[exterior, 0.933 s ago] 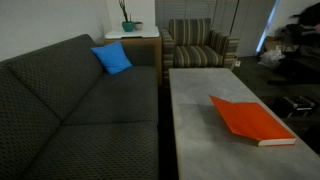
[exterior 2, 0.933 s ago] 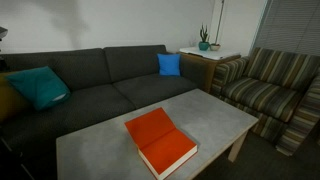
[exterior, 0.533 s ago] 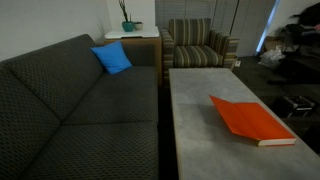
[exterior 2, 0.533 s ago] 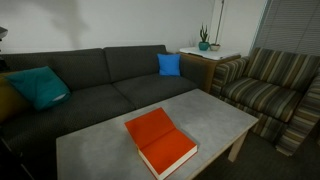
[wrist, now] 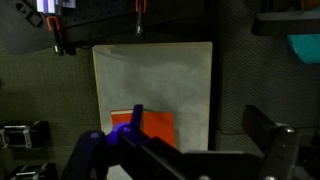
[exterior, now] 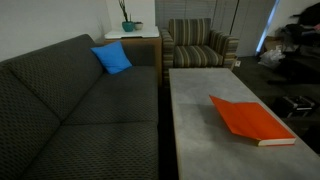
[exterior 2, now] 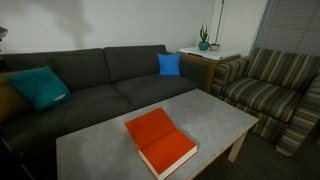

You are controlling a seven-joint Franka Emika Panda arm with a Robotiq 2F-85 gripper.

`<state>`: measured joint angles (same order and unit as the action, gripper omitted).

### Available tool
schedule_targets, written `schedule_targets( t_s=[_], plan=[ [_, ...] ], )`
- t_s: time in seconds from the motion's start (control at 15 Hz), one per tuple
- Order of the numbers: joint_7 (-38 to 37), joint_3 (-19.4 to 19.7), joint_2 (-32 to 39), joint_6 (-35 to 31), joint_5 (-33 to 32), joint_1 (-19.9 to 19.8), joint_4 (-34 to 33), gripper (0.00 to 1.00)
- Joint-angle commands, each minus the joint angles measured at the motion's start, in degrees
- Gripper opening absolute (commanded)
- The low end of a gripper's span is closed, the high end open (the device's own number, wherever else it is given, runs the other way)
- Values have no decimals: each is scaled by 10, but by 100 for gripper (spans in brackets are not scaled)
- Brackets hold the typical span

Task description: Close the book

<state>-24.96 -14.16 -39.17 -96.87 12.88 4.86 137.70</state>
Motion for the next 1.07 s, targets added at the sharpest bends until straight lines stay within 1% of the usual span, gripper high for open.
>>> schedule_targets(
  t_s=[0.0, 0.13, 0.27, 0.47, 0.67, 0.73, 0.87, 1.0],
  plan=[
    [-8, -12, 107, -29, 12, -7, -46, 100],
    [-13, -11, 169, -46, 6, -6, -65, 100],
    [4, -5, 225, -69, -4, -1, -81, 100],
    [56, 9, 302, -101, -5, 9, -105, 100],
    [102, 20, 358, -107, 3, 15, -125, 100],
    [72, 19, 321, -109, -3, 16, -100, 100],
    [88, 24, 350, -109, -2, 18, -113, 100],
    [90, 25, 359, -109, -2, 19, -120, 100]
  ],
)
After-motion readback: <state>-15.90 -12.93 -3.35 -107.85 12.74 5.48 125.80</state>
